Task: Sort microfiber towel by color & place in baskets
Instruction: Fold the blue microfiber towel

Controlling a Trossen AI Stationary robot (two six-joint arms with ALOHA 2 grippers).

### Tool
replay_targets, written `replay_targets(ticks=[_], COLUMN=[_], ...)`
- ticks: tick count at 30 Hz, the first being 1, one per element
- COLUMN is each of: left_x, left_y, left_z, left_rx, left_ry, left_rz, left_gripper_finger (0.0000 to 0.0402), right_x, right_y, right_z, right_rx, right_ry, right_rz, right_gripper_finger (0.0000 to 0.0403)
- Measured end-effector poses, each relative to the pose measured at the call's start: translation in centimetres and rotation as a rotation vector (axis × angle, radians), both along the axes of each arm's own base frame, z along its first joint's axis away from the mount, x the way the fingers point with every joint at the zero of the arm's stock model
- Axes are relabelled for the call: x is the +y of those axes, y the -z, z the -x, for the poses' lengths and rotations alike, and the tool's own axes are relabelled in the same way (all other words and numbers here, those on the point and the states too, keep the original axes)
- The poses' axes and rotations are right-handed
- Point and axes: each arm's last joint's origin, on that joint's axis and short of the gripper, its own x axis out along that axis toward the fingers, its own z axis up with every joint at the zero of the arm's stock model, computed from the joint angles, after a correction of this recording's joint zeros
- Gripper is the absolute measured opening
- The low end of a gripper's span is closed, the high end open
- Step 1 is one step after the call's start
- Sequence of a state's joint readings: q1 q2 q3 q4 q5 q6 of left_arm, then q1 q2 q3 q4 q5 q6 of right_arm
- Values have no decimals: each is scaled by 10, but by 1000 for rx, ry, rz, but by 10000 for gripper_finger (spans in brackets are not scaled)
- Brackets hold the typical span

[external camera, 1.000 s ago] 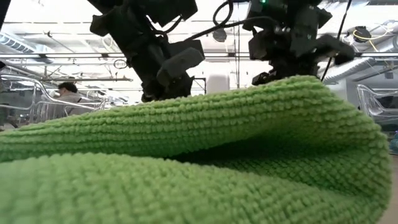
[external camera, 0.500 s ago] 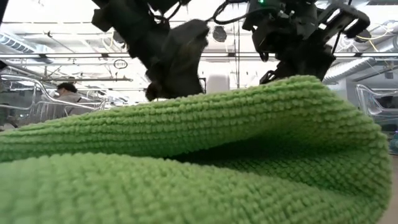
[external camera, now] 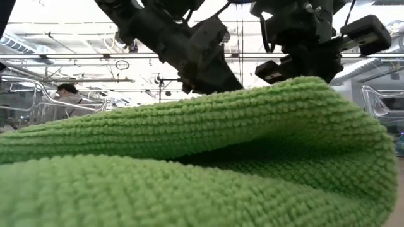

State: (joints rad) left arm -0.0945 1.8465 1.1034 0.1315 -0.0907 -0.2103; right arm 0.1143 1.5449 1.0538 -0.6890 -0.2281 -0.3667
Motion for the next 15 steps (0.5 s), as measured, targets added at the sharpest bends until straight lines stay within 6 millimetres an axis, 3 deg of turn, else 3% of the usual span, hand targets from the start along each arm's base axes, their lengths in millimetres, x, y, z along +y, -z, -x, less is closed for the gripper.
replay_targets(ticks=[8,15], left_x=[-4,-3], left_y=[1,11], left_z=[1,9], left_rx=[23,161], left_ry=[180,103], left_rz=[122,143], left_gripper_finger=[227,228], right_x=[11,17], right_y=[-6,-29], right_z=[-4,-6], right_rx=[-116,-308], right_ry=[28,31], right_rz=[163,189], right_gripper_finger=[15,15])
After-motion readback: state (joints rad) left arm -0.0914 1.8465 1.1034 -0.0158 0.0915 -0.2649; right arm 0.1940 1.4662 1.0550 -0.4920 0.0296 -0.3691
